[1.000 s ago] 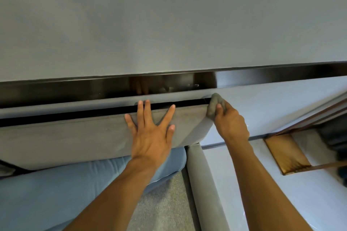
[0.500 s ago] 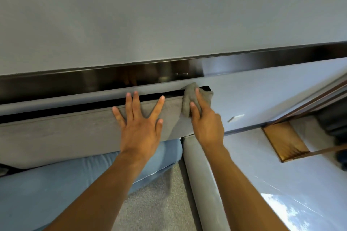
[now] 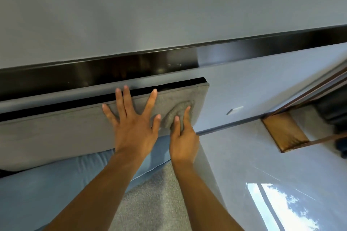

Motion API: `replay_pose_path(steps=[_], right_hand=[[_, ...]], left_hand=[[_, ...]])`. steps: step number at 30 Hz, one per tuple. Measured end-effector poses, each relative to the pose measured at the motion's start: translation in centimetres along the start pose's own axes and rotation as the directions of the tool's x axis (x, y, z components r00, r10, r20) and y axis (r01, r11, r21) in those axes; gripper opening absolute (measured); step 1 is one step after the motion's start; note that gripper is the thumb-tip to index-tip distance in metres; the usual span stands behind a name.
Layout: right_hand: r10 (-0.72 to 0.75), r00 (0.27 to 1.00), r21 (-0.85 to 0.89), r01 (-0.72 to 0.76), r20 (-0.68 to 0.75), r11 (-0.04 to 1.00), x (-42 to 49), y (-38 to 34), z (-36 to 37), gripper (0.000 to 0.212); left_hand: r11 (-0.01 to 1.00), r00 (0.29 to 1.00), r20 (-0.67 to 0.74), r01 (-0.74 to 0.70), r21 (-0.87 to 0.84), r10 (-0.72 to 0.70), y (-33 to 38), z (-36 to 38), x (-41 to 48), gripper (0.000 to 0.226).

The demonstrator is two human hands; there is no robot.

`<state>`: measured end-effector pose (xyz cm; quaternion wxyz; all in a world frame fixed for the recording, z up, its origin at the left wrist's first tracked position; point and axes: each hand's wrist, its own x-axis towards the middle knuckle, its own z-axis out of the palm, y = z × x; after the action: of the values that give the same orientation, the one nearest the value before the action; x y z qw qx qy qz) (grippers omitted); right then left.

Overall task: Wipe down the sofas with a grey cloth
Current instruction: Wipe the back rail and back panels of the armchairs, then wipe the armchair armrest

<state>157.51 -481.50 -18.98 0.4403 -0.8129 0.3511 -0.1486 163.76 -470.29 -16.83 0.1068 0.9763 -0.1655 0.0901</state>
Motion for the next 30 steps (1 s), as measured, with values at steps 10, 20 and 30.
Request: replay_pose_path(steps=[10,20,30], right_hand=[[0.250,0.964,0.404,-0.195,-0.089,0.894,0.7,0.3,3.1,0.050],[-0.003,0.997,-0.027,0.005,0.083,1.000,2.1,6.0,-1.1,0.049],[0.251,0.952,-0.300,-0.191,0.174,0.934,3.9,19.0,-4.6,0.052]], left_hand=[[0.999,0.997,-0.065,0.029,-0.045,-0.032,0.8,1.7,-0.9,0.072],[0.997,0.991,-0.121,0.044,-0.060,-0.051,2.0,2.9,-1.3,0.074],[0.948,0.958,0.112,-0.236,-0.214,0.264,6.0,13.5,-8.7,0.068]])
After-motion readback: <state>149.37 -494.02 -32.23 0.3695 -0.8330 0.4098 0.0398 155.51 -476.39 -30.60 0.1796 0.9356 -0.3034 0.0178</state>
